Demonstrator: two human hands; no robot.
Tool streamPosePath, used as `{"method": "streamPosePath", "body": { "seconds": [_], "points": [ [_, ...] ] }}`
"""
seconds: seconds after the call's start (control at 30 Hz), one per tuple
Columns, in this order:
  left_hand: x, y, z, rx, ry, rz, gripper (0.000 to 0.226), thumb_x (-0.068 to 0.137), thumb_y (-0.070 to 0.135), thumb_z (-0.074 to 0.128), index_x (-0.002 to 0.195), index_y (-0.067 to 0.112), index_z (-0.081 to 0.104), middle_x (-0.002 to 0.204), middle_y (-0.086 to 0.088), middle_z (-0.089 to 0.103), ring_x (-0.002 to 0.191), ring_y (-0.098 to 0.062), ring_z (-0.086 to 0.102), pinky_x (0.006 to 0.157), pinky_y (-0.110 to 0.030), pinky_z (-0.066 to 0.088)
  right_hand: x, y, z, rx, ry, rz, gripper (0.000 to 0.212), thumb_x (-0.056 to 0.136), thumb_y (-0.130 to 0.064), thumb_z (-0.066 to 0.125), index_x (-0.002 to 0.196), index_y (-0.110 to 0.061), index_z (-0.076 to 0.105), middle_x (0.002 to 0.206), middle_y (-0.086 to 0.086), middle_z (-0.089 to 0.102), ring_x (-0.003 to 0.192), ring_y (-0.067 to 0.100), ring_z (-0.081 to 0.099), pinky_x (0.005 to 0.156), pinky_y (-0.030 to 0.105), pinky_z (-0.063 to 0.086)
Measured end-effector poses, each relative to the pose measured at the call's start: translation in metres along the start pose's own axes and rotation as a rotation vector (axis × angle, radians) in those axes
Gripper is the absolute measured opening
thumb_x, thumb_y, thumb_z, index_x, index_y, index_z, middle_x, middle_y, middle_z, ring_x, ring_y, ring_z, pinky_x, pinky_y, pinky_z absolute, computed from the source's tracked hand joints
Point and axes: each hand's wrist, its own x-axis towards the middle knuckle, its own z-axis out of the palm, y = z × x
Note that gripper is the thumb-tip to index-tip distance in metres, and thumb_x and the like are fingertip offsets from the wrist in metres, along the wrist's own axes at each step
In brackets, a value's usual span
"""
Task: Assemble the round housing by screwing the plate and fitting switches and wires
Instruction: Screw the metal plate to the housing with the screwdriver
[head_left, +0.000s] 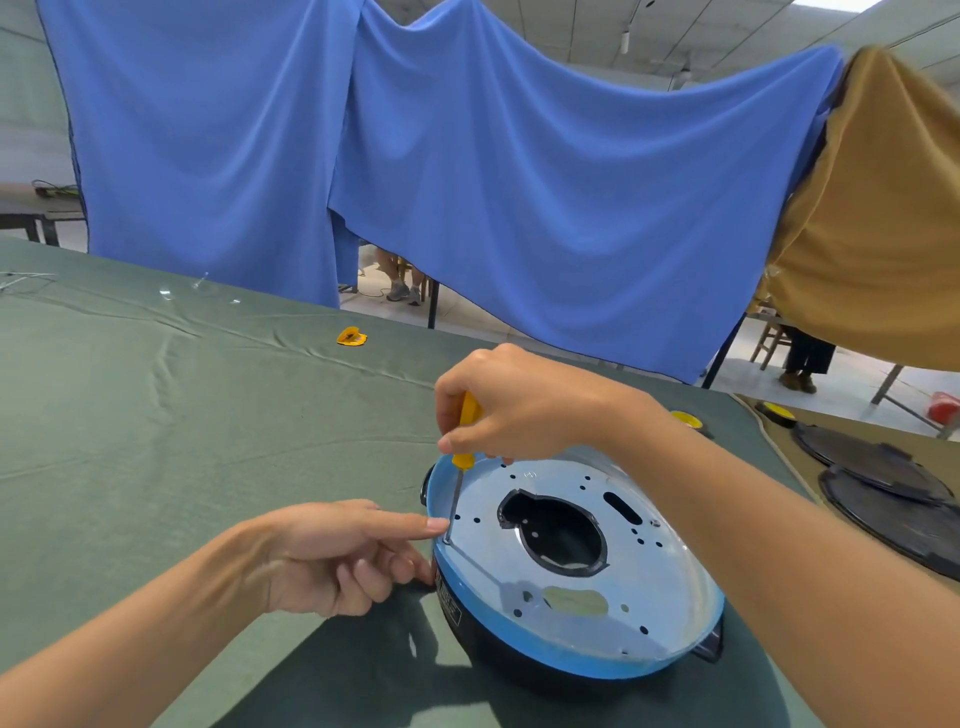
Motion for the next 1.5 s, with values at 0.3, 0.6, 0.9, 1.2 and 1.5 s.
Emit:
{"method": "streamPosePath", "body": {
  "seconds": [0.3,0.6,0.9,1.2,1.5],
  "points": [
    [-0.003,-0.012,0.017,-0.123,0.109,-0.001,0.049,0.059,0.033,0.087,0.088,0.000,0.067,0.058,-0.001,0.047,0.037,-0.007,0.032,0.031,-0.014,0.025,0.000,0.002,0.001,0.032,-0.017,0.026,0.004,0.089,-0.019,0.065,0.085,-0.016,0.065,0.079,-0.005,0.064,0.057,0.009,0.067,0.046,0.016,0.050],
    [-0.006,-0.011,0.023,-0.008,0.220,0.019,0.050,0.056,0.037,0.088,0.089,0.006,0.068,0.063,-0.003,0.052,0.040,-0.012,0.038,0.033,-0.017,0.027,-0.005,0.002,-0.003,-0.040,-0.098,0.022,0.017,0.085,-0.013,0.062,0.091,-0.028,0.057,0.084,-0.015,0.055,0.062,0.003,0.063,0.052,0.020,0.048],
    [-0.006,-0.016,0.024,0.025,0.321,0.123,0.064,0.050,0.040,0.091,0.100,0.008,0.069,0.066,-0.004,0.057,0.044,-0.013,0.044,0.036,-0.017,0.027,-0.008,-0.003,0.008,-0.158,0.076,0.018,0.029,0.093,-0.041,0.059,0.074,-0.018,0.058,0.072,0.000,0.057,0.060,0.012,0.054,0.052,0.031,0.041],
    [-0.011,-0.014,0.041,0.327,0.653,0.406,0.051,0.070,0.038,0.086,0.112,0.024,0.061,0.094,0.002,0.072,0.079,-0.012,0.066,0.060,-0.025,0.043,-0.014,-0.014,0.001,-0.219,-0.073,0.065,0.015,0.089,-0.036,0.062,0.090,-0.021,0.059,0.079,-0.004,0.060,0.072,0.011,0.058,0.052,0.029,0.043],
    [-0.008,0.006,0.049,0.576,0.712,1.026,0.034,0.054,0.036,0.092,0.081,0.033,0.073,0.076,0.013,0.073,0.076,0.002,0.066,0.067,-0.008,0.042,-0.007,-0.019,0.013,-0.158,0.058,0.306,0.050,0.096,-0.063,0.032,0.093,-0.015,0.041,0.077,0.004,0.050,0.071,0.024,0.055,0.051,0.033,0.030]
  ]
}}
